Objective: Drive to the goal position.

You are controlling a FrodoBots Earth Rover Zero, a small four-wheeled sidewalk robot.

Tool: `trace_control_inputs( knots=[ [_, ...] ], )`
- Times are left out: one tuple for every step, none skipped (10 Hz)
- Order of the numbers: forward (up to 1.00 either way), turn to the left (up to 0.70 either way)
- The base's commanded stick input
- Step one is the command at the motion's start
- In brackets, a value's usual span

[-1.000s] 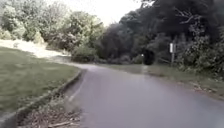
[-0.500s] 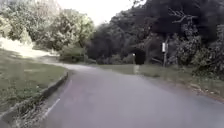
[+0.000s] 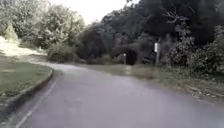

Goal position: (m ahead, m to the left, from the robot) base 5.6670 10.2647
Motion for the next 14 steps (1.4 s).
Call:
trace_control_inputs(
  knots=[
    [1.00,0.00],
    [1.00,0.00],
    [1.00,0.00],
    [1.00,0.00],
    [1.00,0.00],
    [1.00,0.00],
    [1.00,0.00],
    [1.00,0.01],
    [1.00,0.12],
    [1.00,0.23],
    [1.00,0.27],
    [1.00,0.27],
    [1.00,0.27],
    [1.00,0.27]
  ],
)
